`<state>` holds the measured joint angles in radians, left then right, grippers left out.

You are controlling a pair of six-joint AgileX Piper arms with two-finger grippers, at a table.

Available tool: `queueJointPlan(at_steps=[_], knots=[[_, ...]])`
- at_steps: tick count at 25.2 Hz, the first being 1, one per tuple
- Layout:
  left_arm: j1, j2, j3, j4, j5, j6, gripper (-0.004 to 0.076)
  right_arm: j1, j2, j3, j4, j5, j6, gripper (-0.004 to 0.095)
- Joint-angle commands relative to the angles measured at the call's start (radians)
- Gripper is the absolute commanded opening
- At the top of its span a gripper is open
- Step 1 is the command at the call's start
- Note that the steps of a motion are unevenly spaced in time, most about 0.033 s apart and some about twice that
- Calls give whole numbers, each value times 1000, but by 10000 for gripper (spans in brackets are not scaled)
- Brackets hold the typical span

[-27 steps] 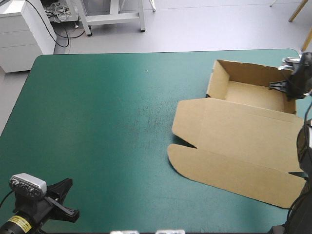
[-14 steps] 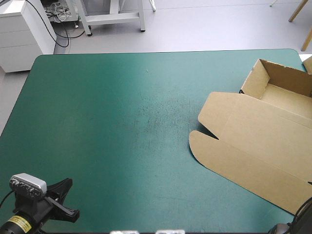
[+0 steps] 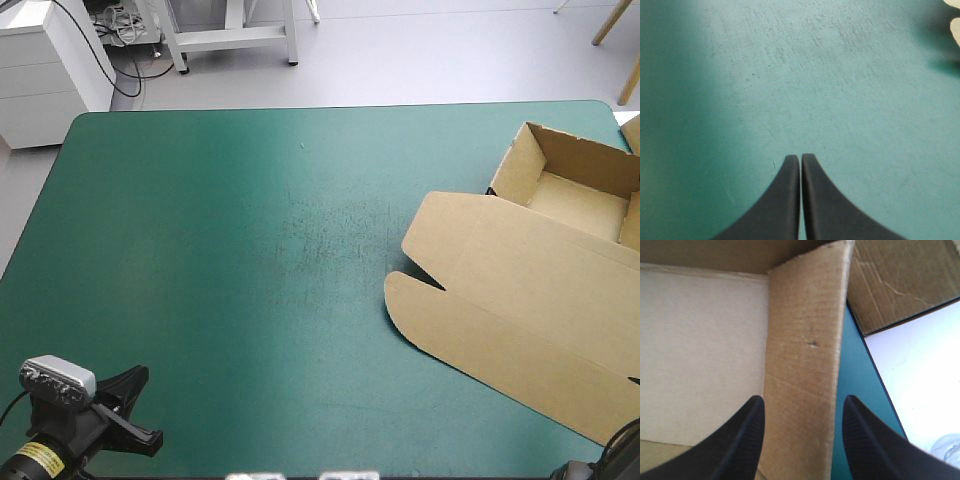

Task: Fold the box

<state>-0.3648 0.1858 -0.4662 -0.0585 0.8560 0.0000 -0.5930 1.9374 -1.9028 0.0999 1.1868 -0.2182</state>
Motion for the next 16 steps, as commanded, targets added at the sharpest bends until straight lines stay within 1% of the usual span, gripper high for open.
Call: queueJointPlan(at_steps=[1, 9, 11, 12, 14, 15, 16], knots=[[-5, 13, -23, -16, -71, -9, -8, -6, -159, -35, 48, -17, -22, 486], [-5, 13, -23, -16, -71, -11, -8, 16, -366, -19, 189, -17, -40, 483], [-5, 13, -23, -16, -71, -11, -8, 41, -437, 15, 199, -17, -38, 482], [-5, 13, -23, -16, -71, -9, -8, 65, -472, 36, 191, -17, -36, 458], [-5, 13, -23, -16, -71, -9, -8, 126, -556, 114, 163, -17, -21, 323], [-5, 13, -23, -16, -71, -9, -8, 164, -607, 170, 153, -17, -21, 210], [-5, 13, -23, -16, -71, -9, -8, 193, -652, 217, 143, -17, -21, 119]])
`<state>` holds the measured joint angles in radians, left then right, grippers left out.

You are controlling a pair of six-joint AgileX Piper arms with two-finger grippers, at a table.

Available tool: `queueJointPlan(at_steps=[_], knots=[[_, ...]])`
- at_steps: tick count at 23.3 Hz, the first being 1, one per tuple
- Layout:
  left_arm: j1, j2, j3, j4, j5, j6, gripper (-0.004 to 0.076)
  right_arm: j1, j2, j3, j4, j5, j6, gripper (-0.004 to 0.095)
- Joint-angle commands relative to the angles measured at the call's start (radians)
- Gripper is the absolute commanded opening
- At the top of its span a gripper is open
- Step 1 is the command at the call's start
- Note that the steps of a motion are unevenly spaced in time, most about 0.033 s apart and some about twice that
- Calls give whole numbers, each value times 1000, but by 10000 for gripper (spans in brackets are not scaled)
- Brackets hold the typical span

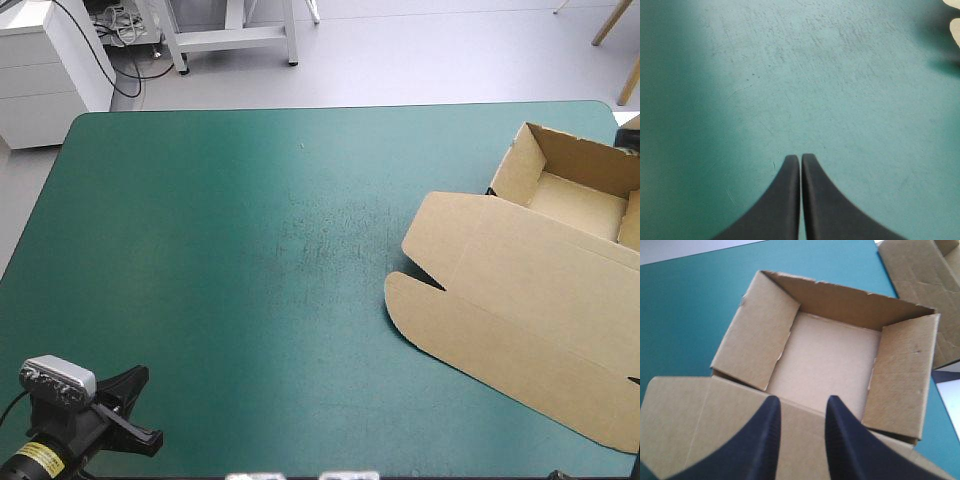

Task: Fold the box

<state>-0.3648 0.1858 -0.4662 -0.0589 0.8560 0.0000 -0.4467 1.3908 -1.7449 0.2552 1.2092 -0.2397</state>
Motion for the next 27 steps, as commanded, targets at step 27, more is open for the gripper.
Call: queueJointPlan(at_steps=[27], knots=[[-5, 13, -22, -15, -72, -9, -8, 194, -1097, 1248, -26, -435, -131, -16]])
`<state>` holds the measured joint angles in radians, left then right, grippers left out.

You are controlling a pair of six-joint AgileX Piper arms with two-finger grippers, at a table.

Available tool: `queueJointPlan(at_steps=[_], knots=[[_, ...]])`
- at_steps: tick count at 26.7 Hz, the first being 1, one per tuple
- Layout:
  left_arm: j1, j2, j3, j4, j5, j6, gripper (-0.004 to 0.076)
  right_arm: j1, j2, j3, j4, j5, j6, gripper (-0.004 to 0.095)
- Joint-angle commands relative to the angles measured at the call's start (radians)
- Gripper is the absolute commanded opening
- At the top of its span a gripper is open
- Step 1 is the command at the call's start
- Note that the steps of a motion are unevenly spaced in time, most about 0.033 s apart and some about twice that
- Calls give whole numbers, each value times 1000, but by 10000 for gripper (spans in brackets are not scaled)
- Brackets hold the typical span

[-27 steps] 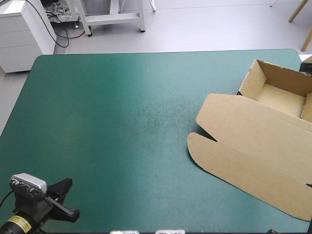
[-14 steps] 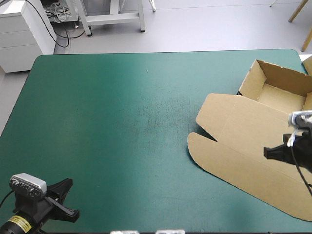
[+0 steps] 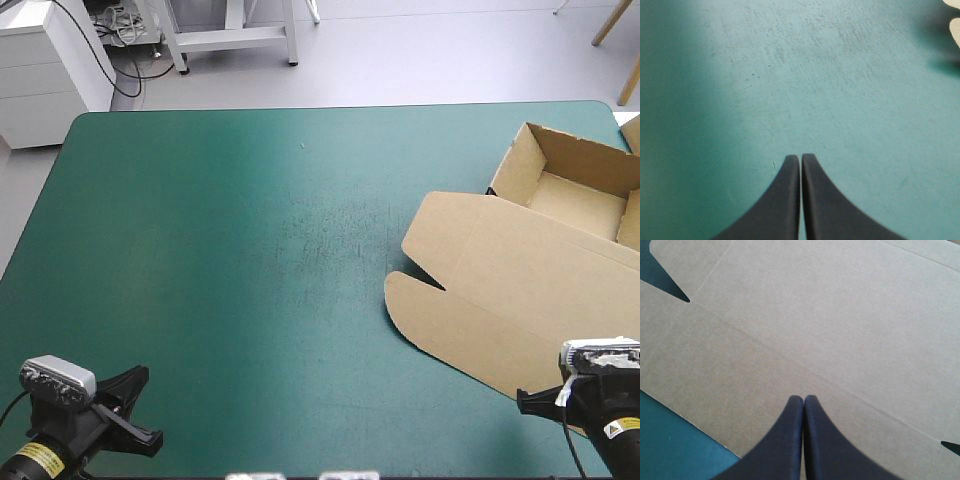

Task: Fold the box

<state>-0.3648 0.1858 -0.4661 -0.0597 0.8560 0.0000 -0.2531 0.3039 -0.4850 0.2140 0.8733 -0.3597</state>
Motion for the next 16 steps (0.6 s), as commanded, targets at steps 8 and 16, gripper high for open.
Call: queueJointPlan(at_steps=[8, 16], knots=[[-5, 13, -22, -41, -72, 0, -8, 1, -18, -10, 15, -100, -11, -16], [-5, 13, -22, -41, -72, -6, -8, 1, -18, -10, 15, -100, -11, -16]])
